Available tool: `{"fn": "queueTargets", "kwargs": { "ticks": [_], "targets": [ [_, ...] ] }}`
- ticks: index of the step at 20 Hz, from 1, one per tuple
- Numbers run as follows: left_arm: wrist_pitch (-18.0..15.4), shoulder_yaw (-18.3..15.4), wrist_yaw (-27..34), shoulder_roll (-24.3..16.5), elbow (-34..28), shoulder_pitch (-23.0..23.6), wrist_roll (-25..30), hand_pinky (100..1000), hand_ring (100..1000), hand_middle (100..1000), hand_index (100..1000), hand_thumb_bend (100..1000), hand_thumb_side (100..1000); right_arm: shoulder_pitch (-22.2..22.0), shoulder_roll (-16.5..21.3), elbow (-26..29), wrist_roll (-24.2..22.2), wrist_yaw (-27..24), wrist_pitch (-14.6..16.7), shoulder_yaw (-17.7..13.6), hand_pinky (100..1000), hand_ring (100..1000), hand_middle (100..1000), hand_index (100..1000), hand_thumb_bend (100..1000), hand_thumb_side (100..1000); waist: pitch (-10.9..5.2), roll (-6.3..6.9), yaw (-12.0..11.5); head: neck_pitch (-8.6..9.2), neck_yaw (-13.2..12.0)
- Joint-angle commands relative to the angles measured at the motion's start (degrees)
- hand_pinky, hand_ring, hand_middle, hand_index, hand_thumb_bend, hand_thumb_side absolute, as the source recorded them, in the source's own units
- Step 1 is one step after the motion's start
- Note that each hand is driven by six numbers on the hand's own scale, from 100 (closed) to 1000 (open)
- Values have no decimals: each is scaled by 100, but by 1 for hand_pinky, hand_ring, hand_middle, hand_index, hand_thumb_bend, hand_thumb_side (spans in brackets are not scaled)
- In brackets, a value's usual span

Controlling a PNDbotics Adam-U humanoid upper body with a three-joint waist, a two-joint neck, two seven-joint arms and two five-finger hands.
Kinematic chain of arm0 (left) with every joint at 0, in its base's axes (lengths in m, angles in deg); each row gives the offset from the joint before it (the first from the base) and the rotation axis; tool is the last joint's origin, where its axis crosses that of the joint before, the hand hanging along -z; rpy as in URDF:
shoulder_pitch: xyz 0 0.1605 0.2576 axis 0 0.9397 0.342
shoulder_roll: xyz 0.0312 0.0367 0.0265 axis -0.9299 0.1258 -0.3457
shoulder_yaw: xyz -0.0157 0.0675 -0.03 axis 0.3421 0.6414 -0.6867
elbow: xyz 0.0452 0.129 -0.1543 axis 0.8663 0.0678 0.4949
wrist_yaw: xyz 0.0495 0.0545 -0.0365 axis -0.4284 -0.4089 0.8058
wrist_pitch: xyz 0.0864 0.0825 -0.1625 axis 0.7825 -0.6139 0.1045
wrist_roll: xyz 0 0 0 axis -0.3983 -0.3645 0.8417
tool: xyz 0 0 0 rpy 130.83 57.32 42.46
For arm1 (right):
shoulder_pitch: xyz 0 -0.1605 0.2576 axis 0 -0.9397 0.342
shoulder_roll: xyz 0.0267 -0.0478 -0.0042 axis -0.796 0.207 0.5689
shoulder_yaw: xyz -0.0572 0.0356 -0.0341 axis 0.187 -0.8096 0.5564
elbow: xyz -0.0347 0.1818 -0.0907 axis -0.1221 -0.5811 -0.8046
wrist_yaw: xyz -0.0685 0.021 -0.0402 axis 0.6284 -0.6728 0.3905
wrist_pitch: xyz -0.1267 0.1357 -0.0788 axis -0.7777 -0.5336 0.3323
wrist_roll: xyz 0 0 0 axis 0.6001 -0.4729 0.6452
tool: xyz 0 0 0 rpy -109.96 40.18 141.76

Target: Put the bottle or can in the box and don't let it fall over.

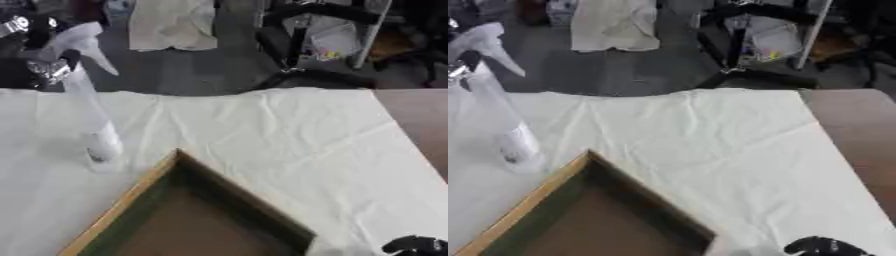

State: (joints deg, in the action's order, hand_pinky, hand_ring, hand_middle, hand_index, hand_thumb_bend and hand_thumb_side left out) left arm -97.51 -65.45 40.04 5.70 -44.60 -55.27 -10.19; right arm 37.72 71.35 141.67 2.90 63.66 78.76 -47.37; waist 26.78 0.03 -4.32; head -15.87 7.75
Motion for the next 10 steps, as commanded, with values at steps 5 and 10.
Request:
{"fn": "queueTargets", "kwargs": {
  "ticks": [5, 10],
  "targets": [
    [53, -56, 143, -106, -68, -179, -36, 795, 512, 665, 790, 100, 381, 11, 28, 134, -23, 50, -58, -2, 838, 719, 771, 826, 100, 860, -132, 0, -10, 60, 26],
    [66, -41, 127, -86, -45, -170, -55, 776, 488, 646, 774, 100, 383, 20, 13, 134, -49, 45, -65, 5, 839, 720, 772, 827, 100, 863, -129, 0, 8, 86, 19]
  ]
}}
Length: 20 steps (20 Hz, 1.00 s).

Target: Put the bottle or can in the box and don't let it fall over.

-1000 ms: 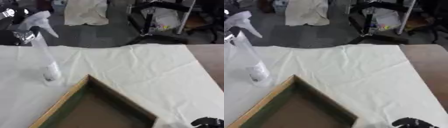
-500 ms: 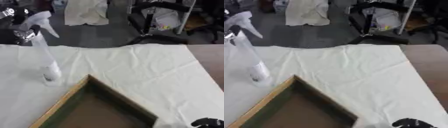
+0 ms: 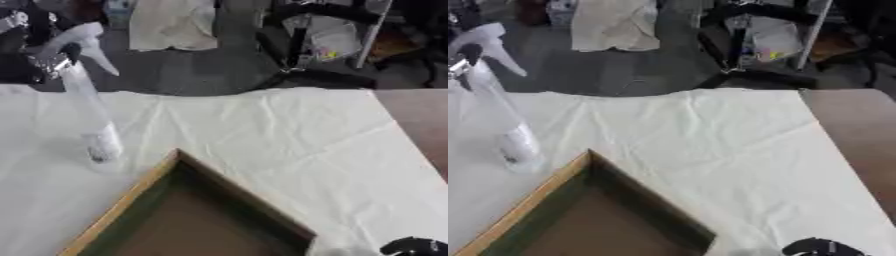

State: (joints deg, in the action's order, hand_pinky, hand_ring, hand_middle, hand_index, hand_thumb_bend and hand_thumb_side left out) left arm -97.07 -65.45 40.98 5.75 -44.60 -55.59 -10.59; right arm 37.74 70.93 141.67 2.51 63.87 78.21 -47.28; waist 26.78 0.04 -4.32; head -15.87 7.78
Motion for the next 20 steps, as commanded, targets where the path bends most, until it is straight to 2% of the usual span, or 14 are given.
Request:
{"fn": "queueTargets", "kwargs": {
  "ticks": [1, 12, 16, 20],
  "targets": [
    [22, -37, 27, -87, -42, -137, -20, 773, 484, 644, 773, 100, 387, 15, 51, 134, -10, 30, -12, -7, 840, 720, 772, 827, 100, 865, -128, -3, 10, 85, 14],
    [52, -31, 70, -69, -32, -146, -45, 732, 436, 611, 751, 100, 418, 25, 18, 134, -25, 49, -45, -8, 842, 721, 772, 828, 100, 871, -115, -8, 8, 77, 10],
    [55, -29, 53, -63, -28, -143, -44, 729, 412, 559, 716, 100, 428, 35, 9, 134, -31, 54, -60, -5, 843, 721, 772, 828, 100, 876, -107, -9, 9, 89, 8],
    [48, -32, 53, -60, -26, -139, -45, 727, 399, 544, 700, 100, 446, 35, 0, 134, -34, 58, -68, -7, 845, 721, 772, 829, 100, 878, -105, -11, 7, 71, 16]
  ]
}}
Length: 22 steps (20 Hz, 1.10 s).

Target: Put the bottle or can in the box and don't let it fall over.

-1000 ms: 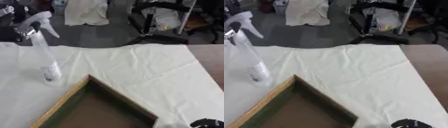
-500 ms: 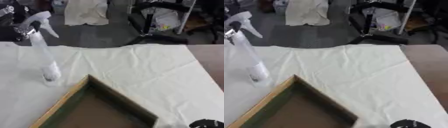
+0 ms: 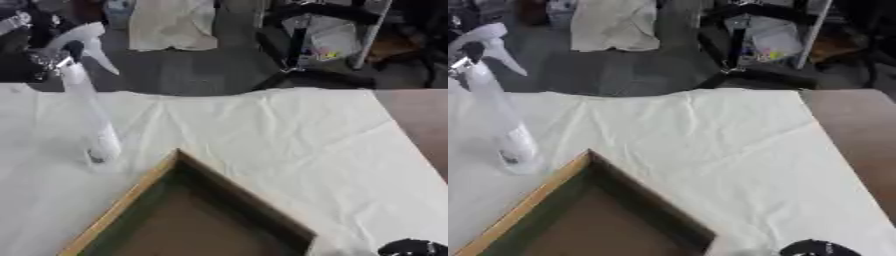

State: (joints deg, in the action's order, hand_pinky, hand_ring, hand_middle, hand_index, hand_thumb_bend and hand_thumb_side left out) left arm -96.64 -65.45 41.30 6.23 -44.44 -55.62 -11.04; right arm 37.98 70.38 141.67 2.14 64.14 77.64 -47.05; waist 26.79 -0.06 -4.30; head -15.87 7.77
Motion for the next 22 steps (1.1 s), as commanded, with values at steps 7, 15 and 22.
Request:
{"fn": "queueTargets", "kwargs": {
  "ticks": [7, 15, 22],
  "targets": [
    [-52, -33, 7, -103, -53, -136, 4, 723, 392, 510, 670, 100, 474, 12, 35, 134, -13, 33, -28, -30, 847, 721, 772, 828, 100, 884, -102, -4, 7, 70, 24],
    [-130, -33, -12, -101, -74, -140, -102, 709, 368, 475, 635, 100, 510, 7, 19, 134, -43, 59, -51, -20, 849, 720, 771, 828, 100, 895, -98, -8, -2, 64, 33],
    [-182, -24, -106, -98, -95, -132, -144, 702, 352, 410, 584, 100, 521, 6, 4, 134, -65, 63, -75, -19, 852, 720, 770, 829, 100, 903, -101, -11, -2, 69, 37]
  ]
}}
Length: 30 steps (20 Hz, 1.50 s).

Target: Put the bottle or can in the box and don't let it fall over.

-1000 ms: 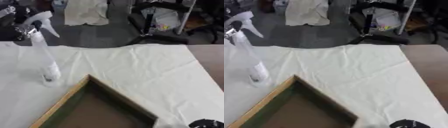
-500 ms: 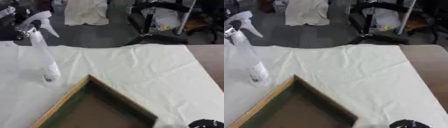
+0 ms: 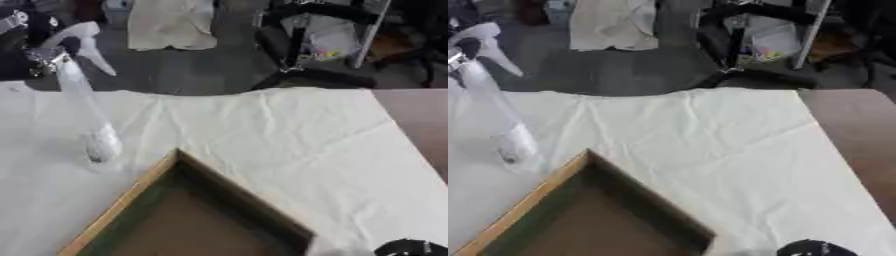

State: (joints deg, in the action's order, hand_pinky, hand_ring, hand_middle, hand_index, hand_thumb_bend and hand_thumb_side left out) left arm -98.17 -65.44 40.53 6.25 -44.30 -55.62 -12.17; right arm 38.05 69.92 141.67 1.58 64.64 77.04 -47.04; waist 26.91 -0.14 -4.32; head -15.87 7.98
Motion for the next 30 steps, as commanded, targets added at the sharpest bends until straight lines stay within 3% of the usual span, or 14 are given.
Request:
{"fn": "queueTargets", "kwargs": {
  "ticks": [1, 12, 17, 20, 21, 23, 30],
  "targets": [
    [-43, -25, -44, -99, -110, -130, -35, 701, 352, 410, 585, 100, 522, -2, 47, 134, -12, 13, -19, -20, 852, 720, 770, 829, 100, 903, -113, -3, 0, 68, 18],
    [-110, -13, -45, -99, -122, -131, -81, 673, 347, 410, 580, 100, 558, 3, 14, 134, -39, 34, -86, -14, 856, 720, 770, 830, 100, 923, -107, -4, -15, 60, 36],
    [-187, 2, -190, -128, -175, -116, -79, 679, 369, 431, 598, 100, 525, 2, 10, 134, -51, 43, -101, -10, 857, 720, 770, 830, 100, 926, -109, -3, -30, 45, 54],
    [-250, 20, -298, -134, -197, -109, -50, 672, 367, 429, 595, 100, 408, 4, 1, 134, -61, 43, -116, -8, 858, 720, 770, 830, 100, 927, -112, -1, -34, 43, 60],
    [-275, 26, -335, -135, -205, -108, -37, 671, 372, 434, 600, 100, 323, 4, -3, 134, -62, 42, -123, -9, 859, 719, 770, 831, 100, 930, -114, -2, -34, 43, 64],
    [-322, 29, -411, -136, -215, -105, -20, 664, 367, 431, 596, 100, 274, 3, -11, 134, -66, 38, -145, -7, 859, 718, 769, 831, 100, 936, -116, -2, -35, 41, 70],
    [-380, 24, -457, -118, -199, -102, -31, 631, 333, 399, 562, 100, 333, 10, -25, 134, -79, 31, -206, -4, 861, 718, 769, 832, 100, 947, -111, 0, -40, 37, 83]
  ]
}}
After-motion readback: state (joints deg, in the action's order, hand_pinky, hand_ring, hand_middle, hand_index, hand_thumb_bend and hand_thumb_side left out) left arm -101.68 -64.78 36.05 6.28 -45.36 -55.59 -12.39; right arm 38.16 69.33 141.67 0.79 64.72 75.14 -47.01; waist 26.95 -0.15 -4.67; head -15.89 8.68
